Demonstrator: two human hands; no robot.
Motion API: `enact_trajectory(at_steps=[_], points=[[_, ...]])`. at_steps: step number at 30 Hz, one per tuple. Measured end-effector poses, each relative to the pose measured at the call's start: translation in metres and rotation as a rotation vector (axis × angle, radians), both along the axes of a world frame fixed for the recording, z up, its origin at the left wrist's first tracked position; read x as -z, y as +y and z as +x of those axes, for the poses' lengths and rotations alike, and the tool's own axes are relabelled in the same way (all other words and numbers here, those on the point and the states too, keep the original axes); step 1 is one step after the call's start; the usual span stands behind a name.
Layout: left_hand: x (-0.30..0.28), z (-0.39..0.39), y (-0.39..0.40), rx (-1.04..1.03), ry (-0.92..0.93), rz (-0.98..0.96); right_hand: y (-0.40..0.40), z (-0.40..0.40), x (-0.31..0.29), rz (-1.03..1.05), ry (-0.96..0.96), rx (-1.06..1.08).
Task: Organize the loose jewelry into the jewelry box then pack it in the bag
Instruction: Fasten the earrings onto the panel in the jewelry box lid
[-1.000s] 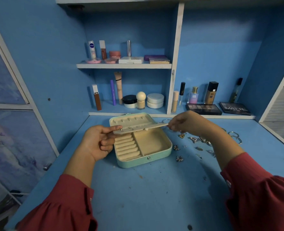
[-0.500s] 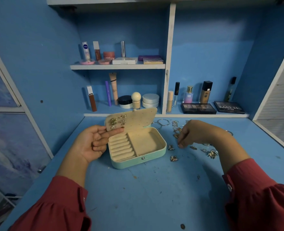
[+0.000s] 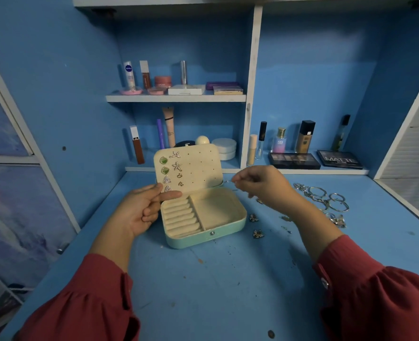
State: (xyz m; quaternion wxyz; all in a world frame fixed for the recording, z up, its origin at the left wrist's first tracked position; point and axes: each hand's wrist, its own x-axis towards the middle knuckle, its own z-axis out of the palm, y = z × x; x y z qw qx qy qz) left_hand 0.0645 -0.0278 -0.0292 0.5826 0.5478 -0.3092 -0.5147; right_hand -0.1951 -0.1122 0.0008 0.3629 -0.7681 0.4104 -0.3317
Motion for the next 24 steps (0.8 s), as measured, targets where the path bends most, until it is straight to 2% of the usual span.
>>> enact_trajectory(at_steps=[4,10,15,24], points=[[0.002,0.000,-0.002,-0.032,-0.047,-0.022,0.004,0.029,0.009,0.039,-0.143,-0.028],[0.002,-0.001,-0.003,-0.035,-0.068,-0.029,0.003,0.065,0.011,-0.037,-0.288,0.044],[0.000,-0.001,-0.001,-0.009,-0.072,-0.032,0.003,0.090,0.007,-0.113,-0.309,0.064],[-0.002,0.000,-0.001,0.011,-0.068,-0.030,0.005,0.095,0.004,-0.131,-0.424,0.104]])
